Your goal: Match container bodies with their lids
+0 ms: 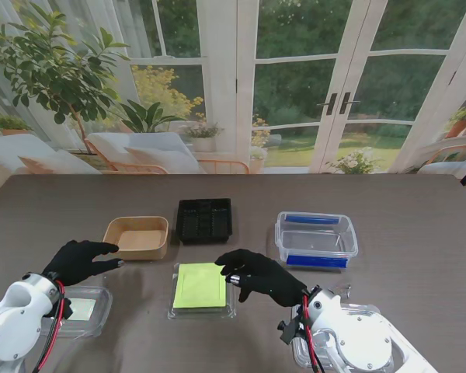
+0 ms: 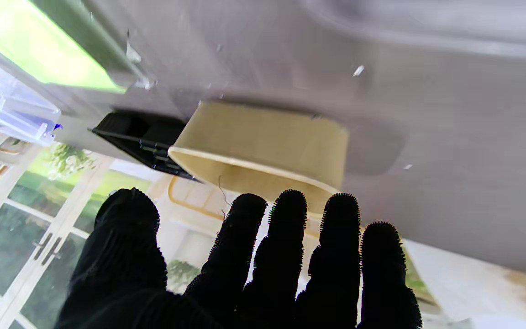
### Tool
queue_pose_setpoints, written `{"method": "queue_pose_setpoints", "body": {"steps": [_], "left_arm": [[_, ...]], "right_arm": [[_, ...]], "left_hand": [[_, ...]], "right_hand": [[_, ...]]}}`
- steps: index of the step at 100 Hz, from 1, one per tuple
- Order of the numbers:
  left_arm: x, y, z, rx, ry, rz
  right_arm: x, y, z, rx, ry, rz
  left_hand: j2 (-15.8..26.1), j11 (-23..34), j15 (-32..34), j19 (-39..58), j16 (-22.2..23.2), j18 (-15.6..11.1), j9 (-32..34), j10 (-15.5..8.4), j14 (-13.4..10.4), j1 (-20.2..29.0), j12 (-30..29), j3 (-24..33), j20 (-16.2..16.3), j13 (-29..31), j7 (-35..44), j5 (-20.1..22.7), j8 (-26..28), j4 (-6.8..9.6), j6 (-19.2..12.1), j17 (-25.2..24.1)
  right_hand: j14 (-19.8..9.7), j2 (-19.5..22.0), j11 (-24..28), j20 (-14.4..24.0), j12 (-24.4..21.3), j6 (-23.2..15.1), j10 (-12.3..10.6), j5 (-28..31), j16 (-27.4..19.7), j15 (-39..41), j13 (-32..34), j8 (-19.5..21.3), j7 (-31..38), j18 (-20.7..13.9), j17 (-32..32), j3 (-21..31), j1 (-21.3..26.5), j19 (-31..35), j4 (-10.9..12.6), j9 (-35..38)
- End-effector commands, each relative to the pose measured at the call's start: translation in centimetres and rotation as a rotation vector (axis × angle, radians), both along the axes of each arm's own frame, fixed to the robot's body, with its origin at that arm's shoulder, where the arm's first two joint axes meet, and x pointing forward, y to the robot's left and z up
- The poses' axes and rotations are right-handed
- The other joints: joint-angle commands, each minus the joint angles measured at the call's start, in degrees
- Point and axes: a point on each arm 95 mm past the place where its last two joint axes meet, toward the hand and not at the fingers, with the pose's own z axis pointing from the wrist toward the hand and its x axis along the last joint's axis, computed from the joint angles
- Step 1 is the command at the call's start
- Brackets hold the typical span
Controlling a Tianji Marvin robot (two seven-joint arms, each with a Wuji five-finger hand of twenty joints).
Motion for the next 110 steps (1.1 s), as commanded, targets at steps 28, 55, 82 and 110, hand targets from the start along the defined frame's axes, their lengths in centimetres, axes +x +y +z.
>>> {"method": "queue_pose_setpoints", "body": {"steps": [28,55,82,110], "left_arm": [[-4.6,0.8,-1.8,0.002,0.218,-0.016],[-5.5,0.8,-2.0,0.006,0.29,-0.04],[-5.2,0.0,-3.0,-0.02,0.337,-0.086],[-4.1,-1.1,-4.0,-0.073,0.354,-0.12]], "right_arm": [[-0.4,0.4,-0.1,0.001,0.009,0.024],[-0.3,0.1,-0.2,-0.003,0.014,0.019],[-0.3,0.2,-0.3,-0.005,0.019,0.026],[-0.2,0.2,-0.5,-0.008,0.026,0.023]], "left_hand": [[2.6,0.2,-0.7,-1.5,-0.3,1.6,0.3,0.2,0.4,2.2,-0.7,-1.5,1.2,0.4,-0.1,2.2,0.4,1.5,-0.1,-0.5],[2.8,0.5,0.0,-1.2,0.0,1.4,1.2,0.1,0.1,2.8,-0.4,-1.5,2.1,1.3,0.4,2.9,0.7,1.55,0.0,0.3],[3.5,0.6,0.6,-0.1,0.5,1.2,1.4,0.3,0.0,3.1,-0.2,-1.4,3.0,1.5,0.4,2.9,0.9,1.65,0.1,0.5],[4.2,0.4,0.5,-0.3,0.6,1.1,0.8,0.7,0.1,3.2,-0.2,-1.5,3.2,0.8,0.2,2.4,0.8,1.65,0.1,0.0]], "right_hand": [[0.2,1.5,-0.1,1.2,-0.5,0.0,0.4,0.7,-0.5,0.2,1.2,-0.5,0.1,-0.3,-28.8,-0.7,0.1,0.5,-0.7,1.6],[0.2,1.5,-0.1,1.1,-0.6,0.1,0.4,0.8,-0.5,0.2,1.2,-0.5,0.2,-0.2,-28.9,-0.7,0.2,0.6,-0.7,1.7],[0.4,1.6,-0.1,1.0,-0.5,0.3,0.5,1.0,-0.5,0.2,1.3,-0.6,0.3,-0.3,-28.8,-0.8,0.2,0.8,-0.7,1.8],[0.2,1.6,-0.1,0.9,-0.6,0.4,0.5,1.1,-0.5,0.3,1.3,-0.6,0.3,-0.3,-28.9,-0.8,0.3,0.9,-0.7,1.7]]}}
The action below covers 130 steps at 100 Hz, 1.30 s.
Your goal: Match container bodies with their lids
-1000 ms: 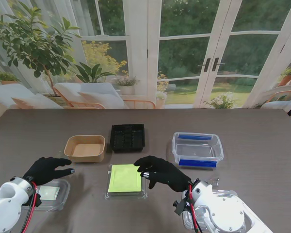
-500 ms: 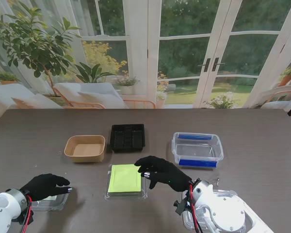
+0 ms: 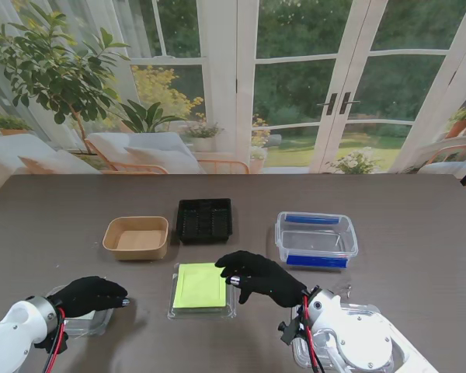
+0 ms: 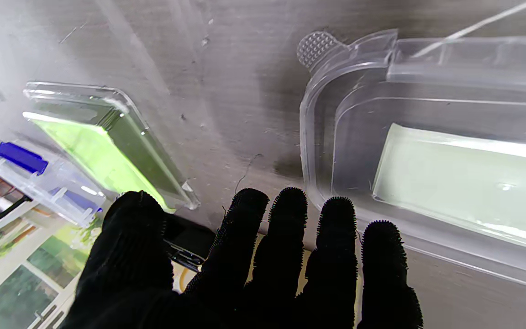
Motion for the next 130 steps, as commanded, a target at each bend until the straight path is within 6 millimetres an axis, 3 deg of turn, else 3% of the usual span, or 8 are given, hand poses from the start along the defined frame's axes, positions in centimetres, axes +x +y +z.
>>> {"method": "queue_pose_setpoints", "body": {"steps": [1,72,130], "left_arm": [[-0.4,-0.4,-1.2,-0.005,0.043,-0.013],[2.8,-2.7,-2.1,-0.058,0.038,-0.1],[4.0,-4.8,-2.0,-0.068,0.008,-0.187]], "right_arm": [[-0.2,0.2,-0.3,-0.004,0.013,0.014],[0.1,0.2,-0.3,-0.004,0.01,0.009],[0.1,0.2,-0.4,-0.004,0.012,0.015]], "left_hand": [[2.9,-0.7,-0.5,-0.2,-0.4,0.5,-0.1,0.6,-0.9,1.1,-0.2,-0.9,1.0,0.8,-0.2,0.1,0.3,1.64,-0.1,-0.7],[3.5,-0.6,-0.5,-0.7,-0.3,0.5,0.0,0.8,-0.8,1.8,-0.1,-0.7,1.5,0.3,-0.5,-0.4,0.2,1.82,0.1,-1.1],[3.6,-0.6,-0.5,-0.9,-0.3,0.3,0.0,0.5,-0.9,2.1,0.0,-0.6,1.5,0.3,-0.6,-0.6,0.1,1.88,0.0,-1.1]], "right_hand": [[0.0,1.6,-0.1,0.9,-0.6,-0.2,0.5,0.7,-0.5,0.2,1.2,-0.6,0.2,-0.3,-28.9,-0.8,0.3,0.9,-0.7,0.9],[0.0,1.7,-0.1,0.7,-0.6,-0.1,0.6,1.0,-0.5,0.3,1.2,-0.7,0.2,-0.4,-28.9,-0.9,0.4,1.1,-0.7,0.8],[0.1,1.7,0.0,0.5,-0.6,0.0,0.6,1.4,-0.5,0.4,1.3,-0.8,0.1,-0.4,-28.9,-0.9,0.4,1.2,-0.7,0.8]]}}
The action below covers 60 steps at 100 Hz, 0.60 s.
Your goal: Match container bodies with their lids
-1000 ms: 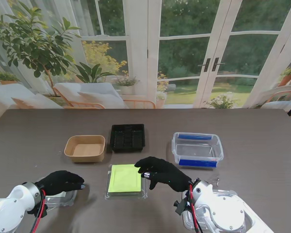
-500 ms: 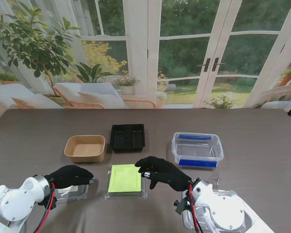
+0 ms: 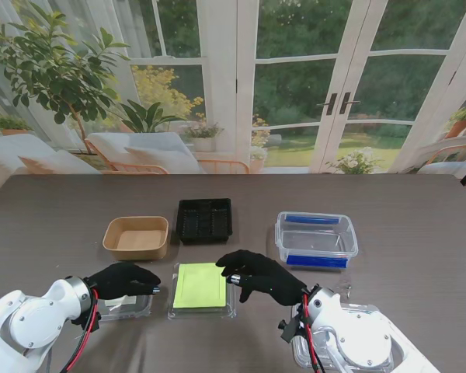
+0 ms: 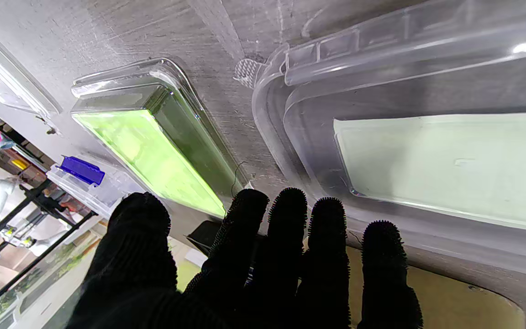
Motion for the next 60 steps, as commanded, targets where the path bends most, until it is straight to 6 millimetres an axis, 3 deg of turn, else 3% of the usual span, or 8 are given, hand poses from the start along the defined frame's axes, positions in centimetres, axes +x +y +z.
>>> {"method": "queue_pose_setpoints", "body": {"steps": [1,30,52,60], "left_arm": [[-0.7,-0.2,-0.9,0.009,0.033,-0.013],[-1.5,0.2,1.2,0.0,-0.071,0.051],[-3.6,2.5,2.7,-0.008,-0.114,0.187],[-4.3,3.6,2.7,0.001,-0.102,0.229]], "right_arm": [[-0.3,0.3,-0.2,0.0,0.008,0.018],[-0.4,0.4,-0.3,0.003,0.005,0.02],[-1.2,1.7,-0.6,0.018,-0.027,0.014],[-1.4,2.6,-0.5,-0.01,-0.071,0.008]], "left_hand": [[3.0,-0.3,-0.3,-0.9,-0.4,0.3,0.0,0.5,1.2,0.9,0.0,-0.6,0.9,0.6,-0.5,-0.8,0.1,1.88,0.0,-1.0],[2.9,-0.3,-0.3,-0.8,-0.5,0.2,-0.1,0.3,1.0,0.9,-0.1,-0.5,0.9,0.7,-1.5,-1.9,-0.6,1.91,-0.1,-0.9],[2.6,-0.1,0.4,0.4,-0.2,0.7,0.7,0.6,1.5,2.0,0.0,0.3,1.3,1.9,-1.4,-1.6,-0.8,2.11,0.3,0.2],[2.5,0.9,3.0,3.7,2.0,0.8,1.7,1.0,1.7,2.1,0.9,1.0,2.9,3.0,-1.5,-1.3,-1.1,2.02,1.1,0.8]], "right_hand": [[0.0,1.8,0.0,0.5,-0.6,-0.1,0.6,0.8,-0.5,0.4,1.3,-0.8,0.1,-0.4,-28.9,-0.9,0.4,1.2,-0.7,0.8],[0.1,1.6,0.1,0.5,-0.6,0.0,0.6,1.1,-0.5,0.5,1.6,-0.7,0.2,-0.3,-28.7,-0.8,0.4,1.4,-0.7,1.2],[0.9,0.5,0.6,0.7,-0.7,0.2,1.6,3.9,0.0,2.1,4.6,-0.9,0.8,1.2,-26.3,1.2,0.2,3.4,-0.9,4.3],[1.8,0.2,0.7,1.7,-0.7,-0.2,2.2,5.3,1.9,6.2,8.1,-1.2,1.1,2.5,-23.2,2.1,-0.3,8.9,-0.9,6.7]]}}
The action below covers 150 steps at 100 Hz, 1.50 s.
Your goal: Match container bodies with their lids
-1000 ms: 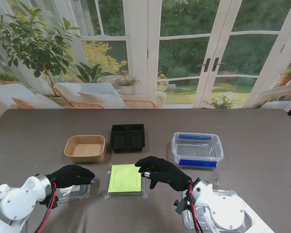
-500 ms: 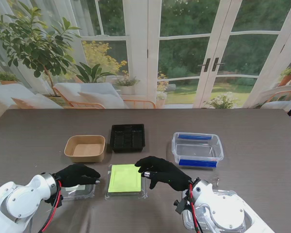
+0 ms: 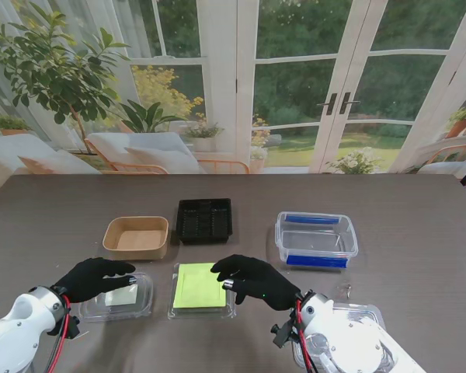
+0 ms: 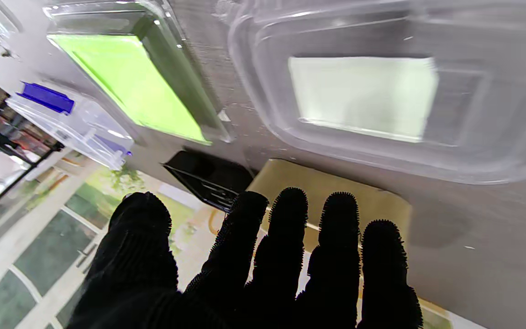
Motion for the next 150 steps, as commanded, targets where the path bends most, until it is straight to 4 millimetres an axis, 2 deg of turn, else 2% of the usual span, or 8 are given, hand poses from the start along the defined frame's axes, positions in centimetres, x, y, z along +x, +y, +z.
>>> {"method": "queue_pose_setpoints", "body": {"steps": [1,22,38,57,63,74,95,150], "left_arm": [[-0.7,0.9,-0.7,0.009,0.042,0.026],[-1.8,3.7,-1.3,0.015,0.074,0.12],[-2.2,5.4,-1.7,0.02,0.114,0.177],[-2.2,6.8,-1.6,0.032,0.184,0.192],[-2.2,7.3,-1.5,0.063,0.196,0.183],[-2.0,8.0,-1.4,0.082,0.228,0.177],[-1.7,9.0,-1.8,0.092,0.274,0.212],[-0.9,9.3,-3.1,0.117,0.364,0.238]], "right_arm": [[-0.7,1.6,0.1,-0.015,-0.026,0.025],[-0.2,4.9,1.4,-0.144,-0.158,0.05],[0.5,7.4,2.3,-0.24,-0.213,0.055],[1.0,9.4,2.7,-0.368,-0.252,0.077],[1.2,9.9,2.8,-0.409,-0.263,0.088],[1.5,11.0,2.6,-0.466,-0.284,0.093],[1.9,13.1,2.0,-0.512,-0.307,0.08],[2.9,16.1,-2.0,-0.611,-0.247,0.112]], "left_hand": [[2.5,1.0,2.4,2.9,2.1,0.8,1.8,0.8,0.5,1.8,1.0,1.1,1.9,2.5,-0.7,-0.4,-0.8,1.98,1.1,0.6],[2.7,5.5,13.0,13.5,11.6,1.0,5.4,1.3,1.7,2.7,9.0,2.6,7.6,5.1,-1.8,-0.7,-2.5,1.83,2.6,3.2],[3.7,14.1,29.9,26.6,23.5,0.6,9.5,0.2,0.9,6.6,23.3,-0.4,15.0,9.4,-2.8,-1.3,-5.3,1.57,3.1,7.7],[1.1,24.2,45.4,37.6,31.0,0.1,12.5,-0.2,-1.6,10.3,37.4,4.6,19.0,14.0,-2.2,-0.4,-6.7,1.91,2.7,12.0],[2.5,28.1,49.3,39.9,32.4,-1.0,13.0,-1.8,-4.2,12.1,40.9,-0.5,19.2,15.6,-2.7,-0.6,-7.0,1.69,2.3,13.8],[3.3,32.8,53.5,42.3,34.0,-1.0,13.9,-3.0,-4.9,14.8,44.8,-0.4,19.7,16.8,-4.5,-1.1,-8.0,1.7,1.2,14.6],[5.6,32.7,53.6,42.3,34.0,-0.5,13.7,-2.0,-3.7,17.5,45.1,0.3,19.8,16.4,-7.4,-5.1,-9.4,1.79,1.5,14.1],[8.0,40.5,61.1,46.5,34.3,1.1,16.3,-2.7,-4.6,18.8,50.4,-0.7,23.0,20.9,-8.2,-8.1,-10.1,1.64,7.0,18.9]], "right_hand": [[0.9,0.2,0.6,1.9,-0.7,-1.0,0.8,1.4,2.0,3.5,3.1,-0.9,0.5,1.5,-22.9,2.1,-0.4,5.9,-0.9,2.6],[2.6,0.1,2.8,4.7,0.9,-3.3,1.0,3.4,9.9,22.3,14.2,-2.1,0.1,4.4,-12.9,3.5,-1.1,27.0,-0.7,11.5],[1.9,0.2,9.9,8.3,6.5,-3.3,1.6,3.8,14.8,39.0,29.9,-5.2,-0.7,7.5,1.5,5.6,-0.9,42.0,-0.4,24.6],[-5.0,0.5,18.7,7.3,13.4,-3.2,-1.0,3.4,23.1,62.1,32.9,-5.9,-0.7,5.8,17.8,8.1,-1.3,54.3,0.5,31.7],[-7.7,0.5,21.2,5.7,15.2,-3.3,-2.1,3.1,25.1,67.3,33.0,-6.0,-0.7,4.7,22.5,9.0,-1.5,57.0,0.8,33.5],[-13.7,0.7,24.9,6.5,17.8,-3.7,-4.6,2.8,28.9,74.7,33.2,-6.0,-0.8,-2.6,25.5,10.4,-2.0,65.0,1.4,36.8],[-19.0,0.7,27.6,9.0,20.6,-3.7,-7.4,3.1,32.7,80.2,33.4,-6.1,-0.7,-10.8,26.8,12.3,-2.3,71.9,2.0,40.9],[-24.1,0.0,35.4,13.5,24.9,-2.8,-10.6,5.5,37.7,84.2,33.6,-5.8,-0.1,-16.6,28.0,15.1,-2.5,75.3,2.5,45.0]]}}
